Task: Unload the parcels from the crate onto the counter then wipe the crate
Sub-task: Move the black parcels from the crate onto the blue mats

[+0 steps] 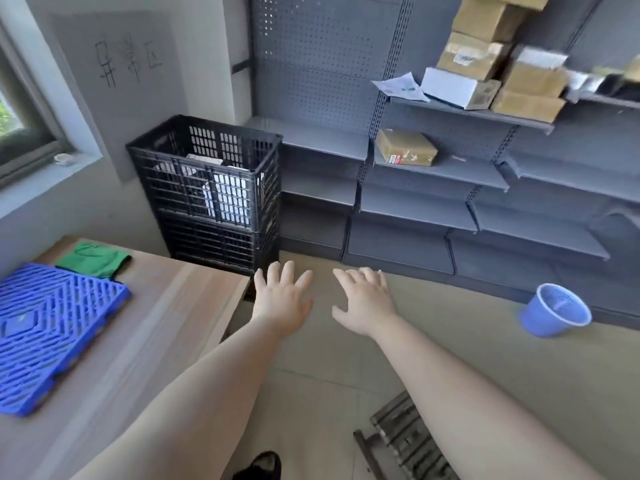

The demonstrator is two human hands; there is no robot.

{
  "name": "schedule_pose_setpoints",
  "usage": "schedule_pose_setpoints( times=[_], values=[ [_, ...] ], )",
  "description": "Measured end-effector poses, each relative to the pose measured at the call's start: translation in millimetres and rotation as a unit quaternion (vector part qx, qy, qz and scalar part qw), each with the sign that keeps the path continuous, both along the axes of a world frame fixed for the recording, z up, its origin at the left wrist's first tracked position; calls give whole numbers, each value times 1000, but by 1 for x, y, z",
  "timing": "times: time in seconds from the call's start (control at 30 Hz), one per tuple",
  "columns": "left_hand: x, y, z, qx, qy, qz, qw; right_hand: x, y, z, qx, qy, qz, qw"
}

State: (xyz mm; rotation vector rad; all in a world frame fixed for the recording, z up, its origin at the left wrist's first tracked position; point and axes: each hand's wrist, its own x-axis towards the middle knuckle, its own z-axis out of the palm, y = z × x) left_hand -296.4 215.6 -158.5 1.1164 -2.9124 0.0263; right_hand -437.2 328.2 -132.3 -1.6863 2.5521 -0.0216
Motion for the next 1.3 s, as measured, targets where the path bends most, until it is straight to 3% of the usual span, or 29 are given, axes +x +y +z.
schedule_pose_setpoints(
  times=[0.33, 0.53, 0.8, 1.07, 1.3],
  values=[
    [-96, -209, 5, -23, 19, -8, 1000, -97, -189, -2, 18, 10, -52, 998],
    [-138, -288, 6, -9, 17, 19, 1000, -145, -276, 7, -1, -1, -32, 999],
    [-208, -392, 17, -26, 0, 59, 998, -236, -392, 13, -53, -10, 56, 997],
    [-297, -485, 20, -12, 28, 183, 983, -334, -532, 23, -42, 16, 209, 977],
    [-292, -546, -17, 16, 37, 292, 956, -351, -647, -17, -34, -51, 295, 954]
  ],
)
